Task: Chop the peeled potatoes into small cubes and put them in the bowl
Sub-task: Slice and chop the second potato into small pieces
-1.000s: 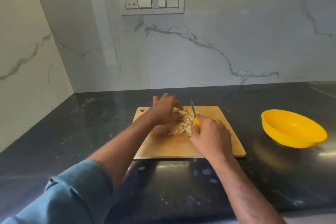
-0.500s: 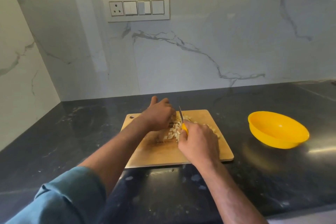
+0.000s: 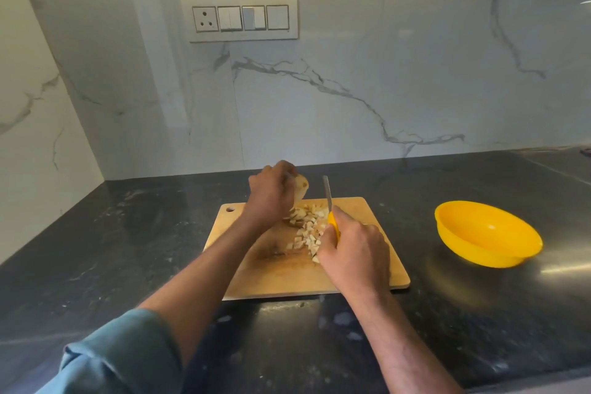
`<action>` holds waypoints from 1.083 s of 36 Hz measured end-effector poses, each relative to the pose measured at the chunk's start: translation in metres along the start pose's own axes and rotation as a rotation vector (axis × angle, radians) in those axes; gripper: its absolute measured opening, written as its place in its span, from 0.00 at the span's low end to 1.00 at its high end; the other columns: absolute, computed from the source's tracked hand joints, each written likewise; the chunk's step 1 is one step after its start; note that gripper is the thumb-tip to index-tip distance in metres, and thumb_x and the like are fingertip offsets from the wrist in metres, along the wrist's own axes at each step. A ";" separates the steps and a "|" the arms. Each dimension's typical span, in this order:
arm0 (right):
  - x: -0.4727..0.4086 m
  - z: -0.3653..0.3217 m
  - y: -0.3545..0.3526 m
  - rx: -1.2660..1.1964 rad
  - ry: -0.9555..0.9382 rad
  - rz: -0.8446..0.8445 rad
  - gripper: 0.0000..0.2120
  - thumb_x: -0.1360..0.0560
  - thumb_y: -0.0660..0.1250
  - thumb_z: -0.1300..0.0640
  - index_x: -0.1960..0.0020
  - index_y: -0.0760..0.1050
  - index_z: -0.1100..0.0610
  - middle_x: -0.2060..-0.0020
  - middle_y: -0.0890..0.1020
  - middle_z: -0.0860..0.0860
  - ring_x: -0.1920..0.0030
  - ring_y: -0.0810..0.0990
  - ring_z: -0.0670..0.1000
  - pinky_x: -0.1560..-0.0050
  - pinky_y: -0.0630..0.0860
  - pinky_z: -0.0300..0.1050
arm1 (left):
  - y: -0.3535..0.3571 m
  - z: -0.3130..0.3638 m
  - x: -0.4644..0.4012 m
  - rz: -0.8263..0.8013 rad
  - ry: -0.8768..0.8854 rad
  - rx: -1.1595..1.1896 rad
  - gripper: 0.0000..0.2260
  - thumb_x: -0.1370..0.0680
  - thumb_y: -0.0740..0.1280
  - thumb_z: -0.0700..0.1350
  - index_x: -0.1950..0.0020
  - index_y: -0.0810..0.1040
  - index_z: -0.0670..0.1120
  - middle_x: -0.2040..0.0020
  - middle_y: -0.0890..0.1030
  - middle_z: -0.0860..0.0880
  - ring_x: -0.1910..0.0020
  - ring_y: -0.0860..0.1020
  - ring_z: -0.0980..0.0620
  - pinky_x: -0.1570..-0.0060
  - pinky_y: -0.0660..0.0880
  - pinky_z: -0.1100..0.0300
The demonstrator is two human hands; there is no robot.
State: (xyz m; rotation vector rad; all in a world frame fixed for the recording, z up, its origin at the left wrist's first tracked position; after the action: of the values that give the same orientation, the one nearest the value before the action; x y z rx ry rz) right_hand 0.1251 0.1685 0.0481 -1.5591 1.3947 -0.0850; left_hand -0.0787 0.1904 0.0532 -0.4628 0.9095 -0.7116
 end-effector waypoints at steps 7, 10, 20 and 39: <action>0.000 0.003 0.010 -0.060 -0.034 -0.064 0.19 0.22 0.65 0.52 0.31 0.77 0.50 0.45 0.85 0.50 0.48 0.82 0.55 0.51 0.79 0.49 | -0.036 -0.028 0.026 0.105 -0.190 0.286 0.12 0.19 0.64 0.37 0.38 0.80 0.48 0.45 0.81 0.54 0.53 0.79 0.60 0.49 0.80 0.58; 0.000 0.000 0.018 -0.097 -0.106 -0.144 0.18 0.22 0.65 0.52 0.32 0.78 0.49 0.51 0.86 0.50 0.59 0.81 0.50 0.63 0.77 0.38 | -0.045 -0.043 0.040 -0.017 -0.238 0.302 0.13 0.19 0.64 0.36 0.42 0.84 0.49 0.44 0.83 0.53 0.47 0.80 0.57 0.43 0.80 0.57; 0.021 -0.013 0.033 -0.059 -0.256 -0.374 0.15 0.21 0.64 0.53 0.35 0.80 0.48 0.75 0.71 0.39 0.72 0.71 0.41 0.73 0.66 0.35 | -0.059 -0.065 0.065 -0.362 -0.132 0.038 0.09 0.18 0.68 0.45 0.41 0.85 0.50 0.45 0.84 0.52 0.46 0.81 0.55 0.39 0.78 0.54; 0.031 -0.038 0.036 -0.001 -0.266 -0.357 0.14 0.22 0.65 0.52 0.38 0.79 0.50 0.71 0.73 0.42 0.71 0.70 0.43 0.72 0.63 0.39 | -0.059 -0.067 0.067 -0.484 -0.100 0.022 0.18 0.30 0.81 0.54 0.44 0.80 0.52 0.52 0.80 0.54 0.54 0.79 0.53 0.56 0.74 0.65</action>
State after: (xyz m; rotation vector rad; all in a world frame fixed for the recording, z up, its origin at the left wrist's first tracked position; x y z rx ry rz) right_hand 0.0863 0.1269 0.0258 -1.7364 0.9024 -0.0884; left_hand -0.1281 0.0965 0.0179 -0.7044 0.6981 -1.1257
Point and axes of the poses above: each hand's wrist, its own x-axis away from the middle knuckle, its own y-axis out of the palm, z = x × y, the point moved 6 cm from there along -x, towards the middle knuckle
